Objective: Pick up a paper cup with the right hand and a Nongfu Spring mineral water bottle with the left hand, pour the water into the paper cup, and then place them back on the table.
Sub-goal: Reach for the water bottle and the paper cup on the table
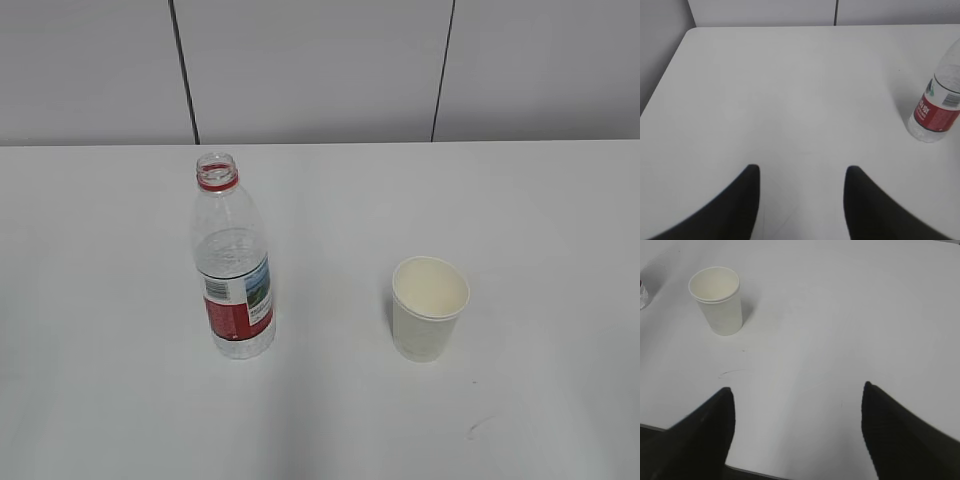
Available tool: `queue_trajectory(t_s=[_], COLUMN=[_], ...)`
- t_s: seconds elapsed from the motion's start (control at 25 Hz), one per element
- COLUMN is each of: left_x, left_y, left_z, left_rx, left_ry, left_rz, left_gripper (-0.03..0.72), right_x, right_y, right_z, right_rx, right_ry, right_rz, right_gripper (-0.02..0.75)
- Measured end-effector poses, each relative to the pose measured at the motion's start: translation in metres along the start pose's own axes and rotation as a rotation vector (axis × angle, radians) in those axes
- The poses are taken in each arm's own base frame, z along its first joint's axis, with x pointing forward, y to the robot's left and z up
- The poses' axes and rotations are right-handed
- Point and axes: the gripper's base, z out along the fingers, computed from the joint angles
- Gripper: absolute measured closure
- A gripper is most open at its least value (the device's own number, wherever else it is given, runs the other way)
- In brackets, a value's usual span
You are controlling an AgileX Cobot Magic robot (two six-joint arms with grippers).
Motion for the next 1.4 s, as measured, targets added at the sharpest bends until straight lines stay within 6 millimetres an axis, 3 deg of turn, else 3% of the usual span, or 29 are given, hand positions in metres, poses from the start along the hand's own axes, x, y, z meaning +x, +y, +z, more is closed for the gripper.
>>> queue_trajectory(t_s=[0.44,0.64,0.84,1.2,1.4], left_x=[0.000,0.000,-0.003,-0.052,-0.068], left_y=[0.000,0.001,0.001,0.002,0.003], left_z=[0.000,0.000,-0.002,-0.023,-0.029], left_rx=[0.000,-0.007,-0.008,-0.015,-0.029], left_ry=[0.000,-0.001,-0.025,-0.568,-0.840], left_rz=[0.000,0.004,0.004,-0.009,-0.012], left_gripper=[0.331,0.106,0.041,0.071,0.093], right_x=[0.000,-0.001,-0.017,-0.060,-0.076], right_y=[0.000,0.000,-0.005,-0.011,-0.014], right_z=[0.000,-0.001,-0.005,-0.025,-0.043], right_rx=[0.000,0.006,0.059,0.159,0.211], right_ry=[0.000,-0.013,-0.174,-0.694,-0.949], right_rz=[0.000,-0.033,-0.065,-0.066,-0.066], right_gripper=[0.156,0.156,0.156,0.156,0.156])
